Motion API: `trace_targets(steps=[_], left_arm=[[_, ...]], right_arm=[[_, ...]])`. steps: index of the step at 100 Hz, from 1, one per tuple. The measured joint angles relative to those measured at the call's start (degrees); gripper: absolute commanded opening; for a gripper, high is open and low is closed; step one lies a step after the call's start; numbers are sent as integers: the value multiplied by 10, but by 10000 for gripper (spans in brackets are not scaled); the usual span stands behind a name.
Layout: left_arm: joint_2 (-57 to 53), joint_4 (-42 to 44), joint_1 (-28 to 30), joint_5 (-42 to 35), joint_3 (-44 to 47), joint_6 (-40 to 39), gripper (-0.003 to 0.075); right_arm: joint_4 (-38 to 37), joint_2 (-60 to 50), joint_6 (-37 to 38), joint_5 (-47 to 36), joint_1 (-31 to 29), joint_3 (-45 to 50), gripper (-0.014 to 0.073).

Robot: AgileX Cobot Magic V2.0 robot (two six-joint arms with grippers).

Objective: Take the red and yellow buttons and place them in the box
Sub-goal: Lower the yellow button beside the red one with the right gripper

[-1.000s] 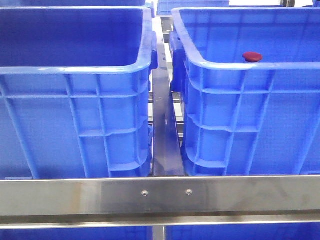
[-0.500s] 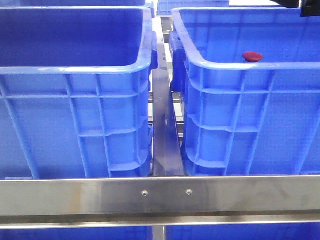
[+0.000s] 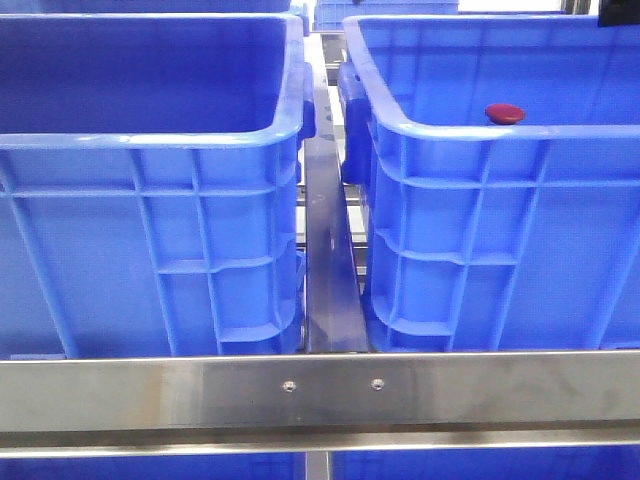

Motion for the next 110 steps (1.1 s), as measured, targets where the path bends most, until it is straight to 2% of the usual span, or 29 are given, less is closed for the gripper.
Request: trace_targets(steps=[5,34,63,86,110], left_arm=[[0,0,0,0,0,0,694],[0,17,0,0,0,3,692],[0,18,0,1,0,3,692],[0,18,0,7,0,3,692],[0,19,0,7,0,3,692]], right_arm=[[0,0,0,-1,0,0,287],[0,0,-11,-12,-4,0,287],[0,0,-75,-64,-88,0,287],[1,0,-182,-172,-157,0,287],[7,25,-327,-305,-162,-28,287]])
